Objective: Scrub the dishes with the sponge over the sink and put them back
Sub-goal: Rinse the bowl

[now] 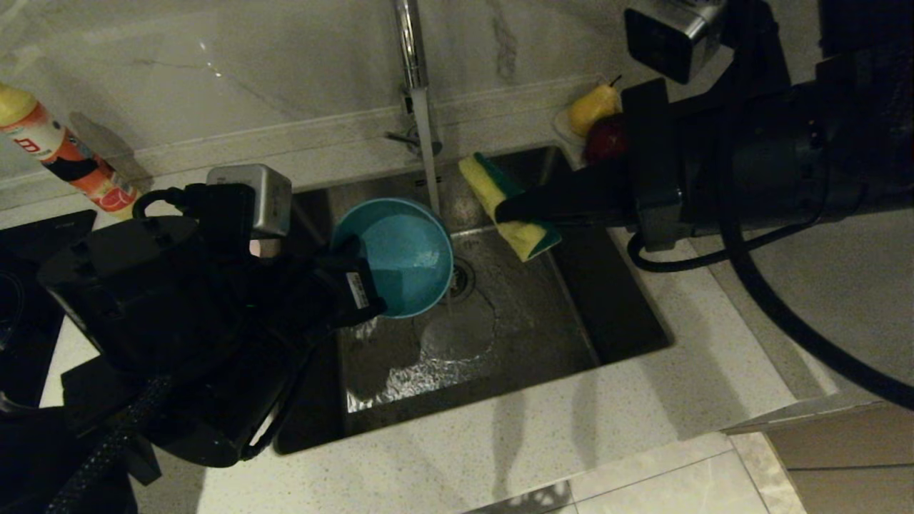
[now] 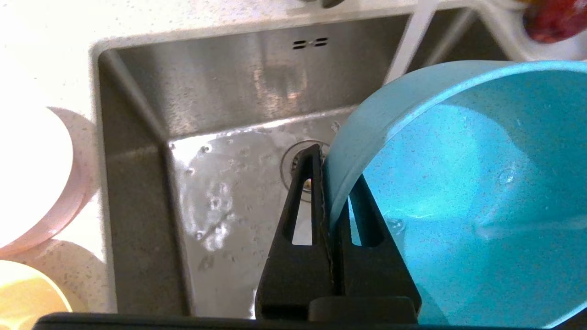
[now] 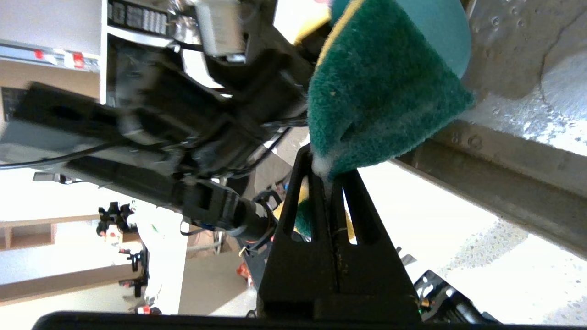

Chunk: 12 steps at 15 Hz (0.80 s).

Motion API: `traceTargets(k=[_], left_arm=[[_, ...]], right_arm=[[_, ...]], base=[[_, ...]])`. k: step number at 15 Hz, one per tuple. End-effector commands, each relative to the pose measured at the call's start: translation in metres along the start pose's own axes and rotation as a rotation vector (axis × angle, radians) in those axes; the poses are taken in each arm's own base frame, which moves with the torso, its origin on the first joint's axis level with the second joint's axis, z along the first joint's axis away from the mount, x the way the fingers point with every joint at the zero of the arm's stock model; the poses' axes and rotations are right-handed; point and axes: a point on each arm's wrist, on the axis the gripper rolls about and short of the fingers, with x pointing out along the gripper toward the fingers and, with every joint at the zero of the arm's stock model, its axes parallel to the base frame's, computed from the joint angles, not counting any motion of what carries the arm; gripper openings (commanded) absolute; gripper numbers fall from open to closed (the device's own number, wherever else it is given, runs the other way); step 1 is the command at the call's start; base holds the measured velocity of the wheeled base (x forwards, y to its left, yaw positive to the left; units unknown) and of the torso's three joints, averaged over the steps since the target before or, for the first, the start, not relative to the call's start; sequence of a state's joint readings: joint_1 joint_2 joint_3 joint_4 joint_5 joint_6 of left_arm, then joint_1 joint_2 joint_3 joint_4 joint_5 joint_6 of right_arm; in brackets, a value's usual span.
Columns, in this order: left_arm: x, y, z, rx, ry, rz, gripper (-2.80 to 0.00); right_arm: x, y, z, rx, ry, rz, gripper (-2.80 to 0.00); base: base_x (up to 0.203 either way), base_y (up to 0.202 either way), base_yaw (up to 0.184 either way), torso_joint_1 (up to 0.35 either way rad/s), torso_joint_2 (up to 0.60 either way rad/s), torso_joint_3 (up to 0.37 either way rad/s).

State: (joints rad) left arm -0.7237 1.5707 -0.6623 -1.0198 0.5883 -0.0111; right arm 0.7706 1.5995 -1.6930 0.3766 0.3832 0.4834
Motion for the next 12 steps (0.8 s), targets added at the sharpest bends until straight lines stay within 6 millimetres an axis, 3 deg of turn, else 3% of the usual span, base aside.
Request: traceTargets(k=[1,6,12], left_arm=[[0.008,0.002,-0.010,0.021,0.032,0.027,-2.80],[0.024,0.014,-0.034,0.022,0.246,0.097,-2.80],[0.074,0.013,-0.026,-0.210,0.422,0.163,-2.80]], right_arm=[[-0.023,0.009,0.001,-0.011,-0.040,0.012,-2.80],[-0.040,0.000,-0.011,0.007,-0.031,-0.029,-2.80],[-0.048,-0.015,-0.023,0.031,-0.025,-0.076,-2.80]], base=[[0.000,0.000,0.000,0.000,0.00,0.000],[0.000,0.000,0.000,0.000,0.00,0.000],[0.000,0.000,0.000,0.000,0.00,0.000]])
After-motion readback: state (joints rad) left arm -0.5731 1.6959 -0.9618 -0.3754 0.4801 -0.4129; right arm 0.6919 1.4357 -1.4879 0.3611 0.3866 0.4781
